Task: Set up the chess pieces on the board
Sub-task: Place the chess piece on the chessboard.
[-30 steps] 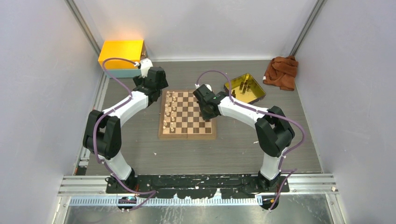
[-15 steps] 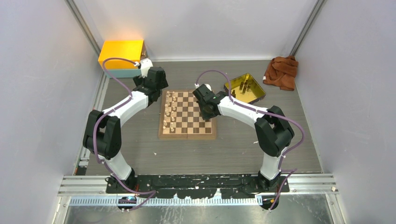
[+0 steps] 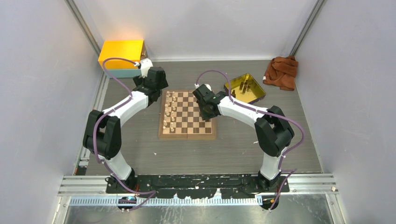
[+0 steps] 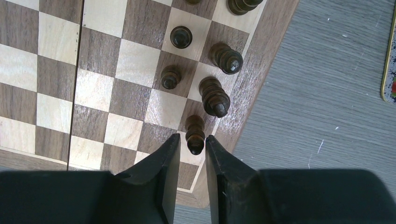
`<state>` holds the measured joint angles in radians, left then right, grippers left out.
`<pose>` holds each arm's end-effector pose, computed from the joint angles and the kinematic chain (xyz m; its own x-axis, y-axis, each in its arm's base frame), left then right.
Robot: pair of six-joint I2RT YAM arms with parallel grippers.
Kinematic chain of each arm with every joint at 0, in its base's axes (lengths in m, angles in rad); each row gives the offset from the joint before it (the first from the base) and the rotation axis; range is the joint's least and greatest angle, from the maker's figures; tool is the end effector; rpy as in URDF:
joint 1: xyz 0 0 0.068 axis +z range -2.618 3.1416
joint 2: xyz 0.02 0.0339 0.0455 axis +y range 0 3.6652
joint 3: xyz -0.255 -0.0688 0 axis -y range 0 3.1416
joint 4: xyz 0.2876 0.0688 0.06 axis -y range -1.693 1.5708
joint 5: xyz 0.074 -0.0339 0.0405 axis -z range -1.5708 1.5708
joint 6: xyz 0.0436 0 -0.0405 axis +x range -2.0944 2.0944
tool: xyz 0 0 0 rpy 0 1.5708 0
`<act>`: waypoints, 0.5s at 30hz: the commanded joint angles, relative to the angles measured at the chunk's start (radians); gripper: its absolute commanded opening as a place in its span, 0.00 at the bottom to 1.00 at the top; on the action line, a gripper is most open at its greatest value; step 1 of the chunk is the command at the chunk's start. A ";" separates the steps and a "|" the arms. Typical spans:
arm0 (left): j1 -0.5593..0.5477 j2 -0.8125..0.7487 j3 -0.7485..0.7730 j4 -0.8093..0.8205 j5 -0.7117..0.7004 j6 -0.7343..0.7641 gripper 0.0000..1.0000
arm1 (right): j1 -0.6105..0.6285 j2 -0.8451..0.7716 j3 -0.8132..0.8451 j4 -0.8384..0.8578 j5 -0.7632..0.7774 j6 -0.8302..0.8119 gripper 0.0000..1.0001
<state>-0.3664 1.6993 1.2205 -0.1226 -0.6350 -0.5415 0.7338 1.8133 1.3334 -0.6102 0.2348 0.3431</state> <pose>0.4066 -0.1283 0.2254 -0.3660 -0.3040 -0.8796 -0.4164 0.8987 -0.1374 0.3171 0.2723 0.1783 -0.8123 -0.2920 -0.5048 -0.3166 0.9478 -0.0387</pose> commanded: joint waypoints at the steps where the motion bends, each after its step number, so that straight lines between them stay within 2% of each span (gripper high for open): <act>1: -0.003 -0.027 0.004 0.051 -0.019 0.006 0.93 | 0.004 -0.017 0.049 0.004 0.022 -0.007 0.33; 15: -0.004 -0.029 0.013 0.049 -0.022 0.007 0.93 | 0.003 -0.080 0.106 -0.042 0.040 -0.019 0.33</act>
<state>-0.3664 1.6993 1.2205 -0.1226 -0.6350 -0.5415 0.7338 1.8126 1.3754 -0.6338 0.2466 0.3367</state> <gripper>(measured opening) 0.934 0.331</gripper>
